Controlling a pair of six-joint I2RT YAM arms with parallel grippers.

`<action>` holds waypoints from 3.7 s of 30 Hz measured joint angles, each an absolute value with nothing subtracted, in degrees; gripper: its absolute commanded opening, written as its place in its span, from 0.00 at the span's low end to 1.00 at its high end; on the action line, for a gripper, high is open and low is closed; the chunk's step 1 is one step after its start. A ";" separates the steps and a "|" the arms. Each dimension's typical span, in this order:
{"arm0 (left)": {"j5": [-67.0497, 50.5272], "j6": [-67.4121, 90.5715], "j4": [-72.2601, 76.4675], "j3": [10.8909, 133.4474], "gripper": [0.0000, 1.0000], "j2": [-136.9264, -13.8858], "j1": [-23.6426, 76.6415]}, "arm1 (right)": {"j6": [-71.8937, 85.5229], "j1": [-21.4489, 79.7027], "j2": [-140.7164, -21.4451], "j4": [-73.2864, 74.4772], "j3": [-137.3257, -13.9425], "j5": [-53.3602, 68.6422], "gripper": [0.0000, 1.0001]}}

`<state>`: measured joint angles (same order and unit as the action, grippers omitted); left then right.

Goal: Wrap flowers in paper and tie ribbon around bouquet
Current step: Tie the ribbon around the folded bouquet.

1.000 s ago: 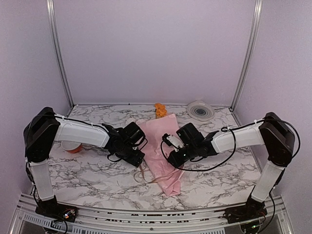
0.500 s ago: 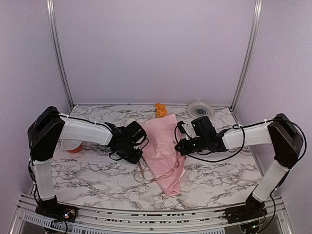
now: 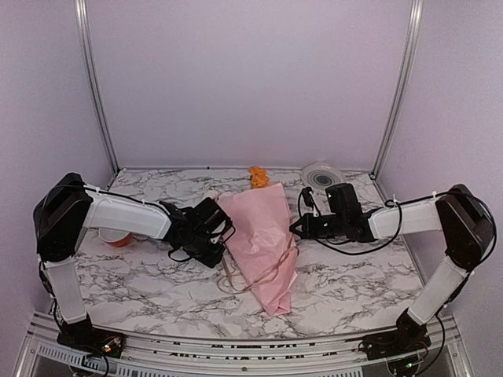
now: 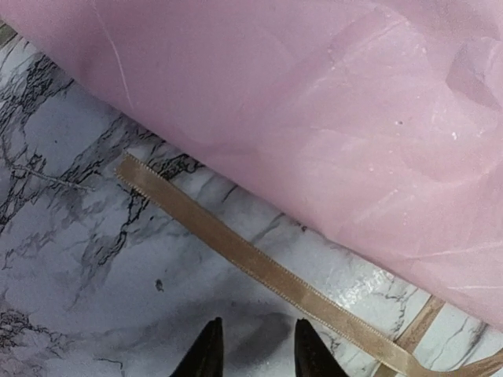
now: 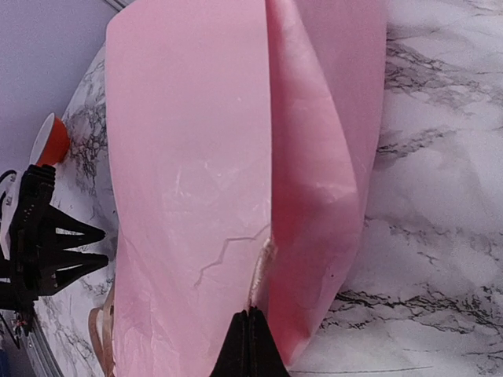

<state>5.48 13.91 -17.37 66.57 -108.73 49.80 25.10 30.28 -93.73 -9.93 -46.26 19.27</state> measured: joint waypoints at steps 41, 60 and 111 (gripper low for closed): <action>0.69 28.47 -19.81 69.97 0.05 -110.76 59.35 | 25.93 30.28 -92.66 -13.02 -42.46 21.82 0.00; 9.74 22.90 -13.69 64.01 0.00 -102.06 59.18 | 26.00 24.43 -89.73 -13.02 -42.44 21.45 0.00; 20.34 33.21 -12.03 30.04 0.00 -70.85 41.41 | 34.92 -24.84 -80.29 -12.60 -22.96 26.57 0.00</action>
